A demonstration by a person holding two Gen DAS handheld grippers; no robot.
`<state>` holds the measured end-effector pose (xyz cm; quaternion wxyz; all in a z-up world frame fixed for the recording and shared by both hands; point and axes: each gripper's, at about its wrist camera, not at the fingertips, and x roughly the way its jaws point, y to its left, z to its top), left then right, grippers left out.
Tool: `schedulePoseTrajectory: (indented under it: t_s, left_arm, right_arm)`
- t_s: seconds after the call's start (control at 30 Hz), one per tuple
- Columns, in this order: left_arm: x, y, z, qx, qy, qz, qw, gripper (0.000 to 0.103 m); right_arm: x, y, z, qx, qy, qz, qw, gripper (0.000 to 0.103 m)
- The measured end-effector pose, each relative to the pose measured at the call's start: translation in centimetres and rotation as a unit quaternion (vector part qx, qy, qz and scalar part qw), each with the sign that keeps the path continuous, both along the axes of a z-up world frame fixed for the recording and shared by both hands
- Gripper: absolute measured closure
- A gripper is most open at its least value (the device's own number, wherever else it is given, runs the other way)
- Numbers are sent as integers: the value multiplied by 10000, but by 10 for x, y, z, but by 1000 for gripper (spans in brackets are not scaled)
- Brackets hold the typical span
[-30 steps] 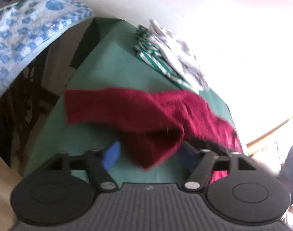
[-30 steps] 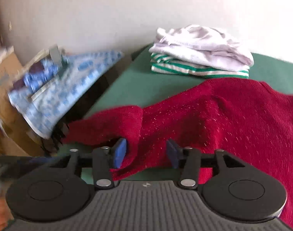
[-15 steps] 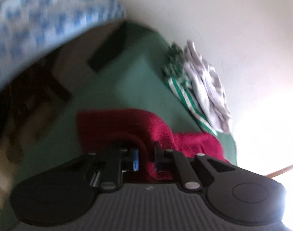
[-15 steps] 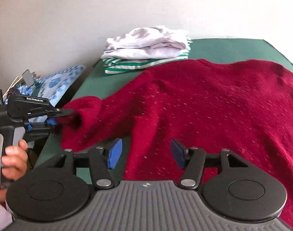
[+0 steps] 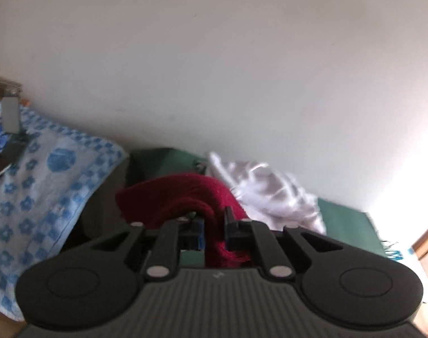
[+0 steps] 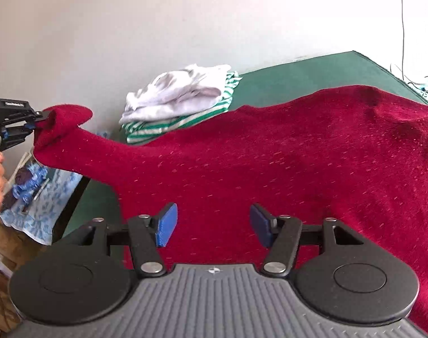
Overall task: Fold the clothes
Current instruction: 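Lift the held sleeve and lay it across the sweater body, left gripper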
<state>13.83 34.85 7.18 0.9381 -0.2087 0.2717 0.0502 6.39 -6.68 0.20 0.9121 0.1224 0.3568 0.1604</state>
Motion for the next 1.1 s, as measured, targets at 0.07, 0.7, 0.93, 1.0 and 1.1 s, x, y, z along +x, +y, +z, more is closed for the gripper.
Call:
schedulePoseTrajectory:
  t_s: [0.07, 0.7, 0.93, 1.0, 1.1]
  left_arm:
    - [4, -4, -17, -61, 346, 314, 9989, 97]
    - [4, -147, -18, 953, 482, 111, 9942, 97]
    - [28, -224, -45, 670, 596, -859, 9923, 97]
    - [31, -244, -56, 586, 663, -1121, 9898, 96]
    - [33, -272, -73, 539, 787, -1433, 9851, 91]
  right_arm:
    - [4, -19, -2, 79, 17, 97, 9999, 42]
    - [45, -149, -32, 515, 769, 723, 9931, 55]
    - [57, -151, -9, 369, 347, 849, 9951, 54]
    - [60, -144, -1, 259, 131, 928, 9953, 54]
    - [68, -140, 2, 292, 65, 941, 9951, 51]
